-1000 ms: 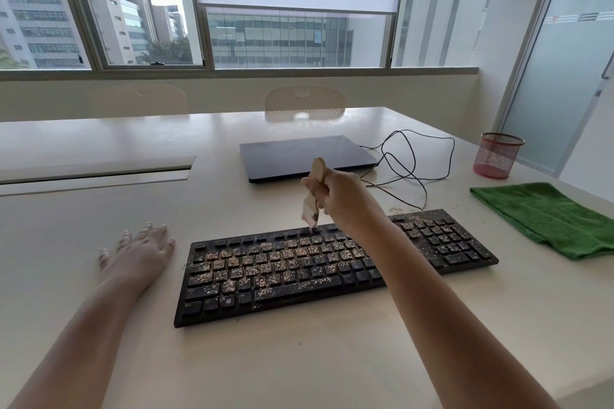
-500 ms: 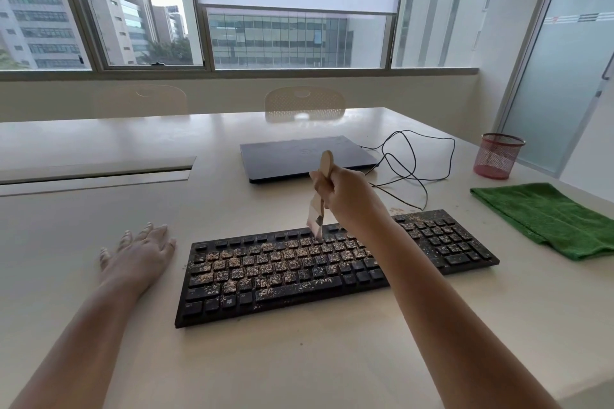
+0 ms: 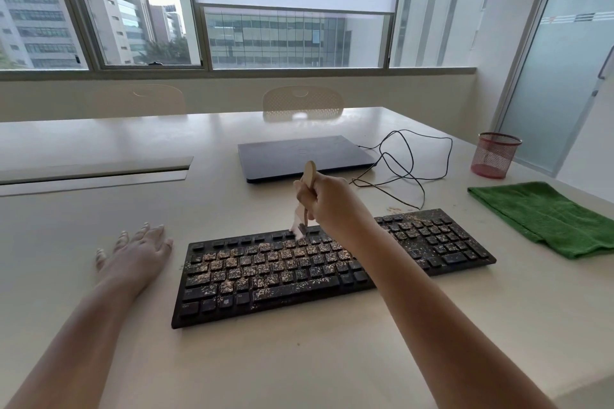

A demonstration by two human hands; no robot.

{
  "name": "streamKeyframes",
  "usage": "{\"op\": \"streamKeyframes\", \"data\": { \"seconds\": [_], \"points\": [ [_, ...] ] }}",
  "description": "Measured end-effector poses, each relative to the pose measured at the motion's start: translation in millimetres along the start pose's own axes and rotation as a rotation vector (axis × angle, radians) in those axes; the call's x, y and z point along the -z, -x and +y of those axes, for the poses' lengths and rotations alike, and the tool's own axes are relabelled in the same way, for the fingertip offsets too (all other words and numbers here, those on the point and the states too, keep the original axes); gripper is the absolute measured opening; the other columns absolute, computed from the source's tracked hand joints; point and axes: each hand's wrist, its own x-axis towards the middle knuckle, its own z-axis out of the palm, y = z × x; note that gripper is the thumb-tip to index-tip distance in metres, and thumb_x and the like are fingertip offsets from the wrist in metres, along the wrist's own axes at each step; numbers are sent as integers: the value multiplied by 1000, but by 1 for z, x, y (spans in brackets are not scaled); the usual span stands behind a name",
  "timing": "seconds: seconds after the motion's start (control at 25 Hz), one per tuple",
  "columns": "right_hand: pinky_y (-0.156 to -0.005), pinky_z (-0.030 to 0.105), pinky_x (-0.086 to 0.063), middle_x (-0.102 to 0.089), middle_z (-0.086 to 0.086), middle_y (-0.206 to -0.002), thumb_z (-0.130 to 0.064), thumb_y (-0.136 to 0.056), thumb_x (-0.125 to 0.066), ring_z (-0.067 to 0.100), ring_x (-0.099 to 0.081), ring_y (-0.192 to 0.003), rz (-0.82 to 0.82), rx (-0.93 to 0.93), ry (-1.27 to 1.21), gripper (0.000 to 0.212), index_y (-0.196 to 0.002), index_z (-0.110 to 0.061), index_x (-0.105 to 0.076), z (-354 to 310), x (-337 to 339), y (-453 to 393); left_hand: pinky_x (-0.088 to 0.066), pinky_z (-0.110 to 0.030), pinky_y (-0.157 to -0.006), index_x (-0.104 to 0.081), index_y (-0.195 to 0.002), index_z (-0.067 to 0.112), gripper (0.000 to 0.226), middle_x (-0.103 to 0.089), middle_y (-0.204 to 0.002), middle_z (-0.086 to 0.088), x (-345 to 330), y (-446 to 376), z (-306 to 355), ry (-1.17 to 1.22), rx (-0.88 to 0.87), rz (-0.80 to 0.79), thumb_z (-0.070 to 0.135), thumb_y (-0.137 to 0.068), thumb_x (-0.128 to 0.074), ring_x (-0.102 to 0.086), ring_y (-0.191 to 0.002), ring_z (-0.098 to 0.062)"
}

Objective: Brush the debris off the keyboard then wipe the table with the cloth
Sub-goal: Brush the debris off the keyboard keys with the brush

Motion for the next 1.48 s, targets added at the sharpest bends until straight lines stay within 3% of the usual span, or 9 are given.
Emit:
{"op": "streamKeyframes", "data": {
  "seconds": [0.16,0.36,0.48,0.6,0.88,1.04,1.16,1.28,1.48],
  "points": [
    [-60,34,-55,-66,7,-76,-33,-99,-42,20,-62,-59,1,-10,-20,32,-100,-7,-59,-1,2,-1,-4,-50,-116,-19,-149,30,54,-7,-158,9,0,-1,-2,-5,-3,-3,48,-99,-24,-4,-147,-21],
    [-44,13,-42,-60,1,-71,-29,-99,-41,10,-55,-54,-10,-137,50,31,-99,-3,-58,14,16,-4,-3,-49,-116,-19,-149,30,54,-7,-158,8,-1,-1,-2,4,0,-7,48,-99,-24,-4,-147,-21],
    [-50,18,-46,-59,0,-67,-29,-99,-41,10,-55,-53,67,-143,1,31,-100,-3,-59,21,22,-7,-4,-50,-116,-19,-149,31,53,-8,-158,8,-1,-2,-2,-4,-5,-6,48,-99,-25,-4,-147,-21],
    [-56,23,-50,-60,1,-66,-26,-98,-44,8,-52,-51,-29,-116,-137,29,-106,-2,-59,17,13,-7,-4,-50,-116,-20,-149,31,53,-9,-158,8,-1,-3,-2,1,0,-2,47,-99,-26,-5,-146,-21],
    [-46,17,-39,-59,2,-67,-28,-99,-41,12,-57,-57,133,-293,74,30,-101,-4,-58,47,37,-11,-4,-49,-116,-20,-149,31,53,-9,-158,8,-2,-2,-2,-3,0,3,48,-99,-25,-5,-146,-21],
    [-48,16,-42,-60,1,-66,-31,-99,-41,6,-50,-50,11,-222,-88,32,-103,-5,-58,37,25,-13,-4,-49,-116,-20,-149,31,53,-10,-158,8,-2,-3,-2,6,5,5,49,-99,-25,-5,-146,-20],
    [-50,23,-39,-62,2,-72,-33,-99,-39,10,-54,-56,21,-299,25,30,-105,-10,-58,42,31,-12,-4,-49,-116,-20,-149,31,53,-9,-158,9,-2,-2,-2,-4,4,3,48,-99,-24,-5,-146,-20],
    [-50,26,-35,-61,5,-81,-32,-100,-36,19,-53,-64,180,-381,242,35,-106,-6,-58,51,41,-11,-4,-48,-116,-19,-149,31,53,-8,-158,9,-1,-1,-1,-8,0,0,48,-99,-24,-5,-146,-20],
    [-44,13,-39,-55,0,-67,-32,-100,-36,8,-49,-52,48,-252,-16,37,-106,-2,-59,44,28,-14,-4,-49,-116,-18,-149,31,53,-8,-158,9,0,0,0,-5,0,-1,47,-99,-24,-4,-147,-20]
  ]
}}
